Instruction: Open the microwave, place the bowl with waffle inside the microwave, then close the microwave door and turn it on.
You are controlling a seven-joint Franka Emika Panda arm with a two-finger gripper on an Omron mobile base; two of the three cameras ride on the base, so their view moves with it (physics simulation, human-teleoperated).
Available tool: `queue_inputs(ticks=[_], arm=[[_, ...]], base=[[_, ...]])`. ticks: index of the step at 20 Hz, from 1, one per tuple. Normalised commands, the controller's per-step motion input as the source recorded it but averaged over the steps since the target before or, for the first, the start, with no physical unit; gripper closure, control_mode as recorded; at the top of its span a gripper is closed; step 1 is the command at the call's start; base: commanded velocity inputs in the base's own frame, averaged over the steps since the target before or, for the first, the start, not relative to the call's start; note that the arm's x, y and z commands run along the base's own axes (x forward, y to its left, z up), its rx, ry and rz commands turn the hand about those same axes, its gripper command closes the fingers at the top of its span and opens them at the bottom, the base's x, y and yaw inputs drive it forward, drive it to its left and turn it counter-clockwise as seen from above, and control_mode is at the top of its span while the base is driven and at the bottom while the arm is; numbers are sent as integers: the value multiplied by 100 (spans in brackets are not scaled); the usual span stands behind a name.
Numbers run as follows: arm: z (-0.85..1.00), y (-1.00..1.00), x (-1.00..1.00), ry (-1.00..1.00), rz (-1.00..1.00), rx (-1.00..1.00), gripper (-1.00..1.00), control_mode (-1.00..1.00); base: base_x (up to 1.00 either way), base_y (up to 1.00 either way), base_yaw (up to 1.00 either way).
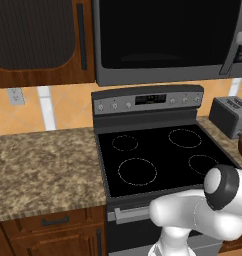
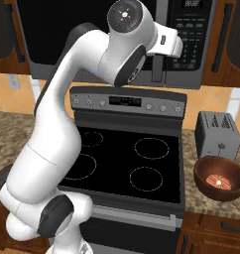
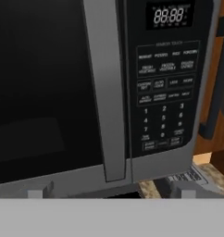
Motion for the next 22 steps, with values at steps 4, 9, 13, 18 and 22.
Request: queue_inputs(ticks=[4,9,13,18,22], arm=[[0,-4,65,0,0,0,-100,-100],[0,-19,58,0,1,0,-100,-100],[0,-25,47,0,4,0,-100,-100],[-4,-6,45,0,3,0,-100,-100],[0,-19,38,0,0,0,-100,-100]], base=[[0,0,0],[0,0,0],[0,0,0],[0,0,0],[0,0,0]])
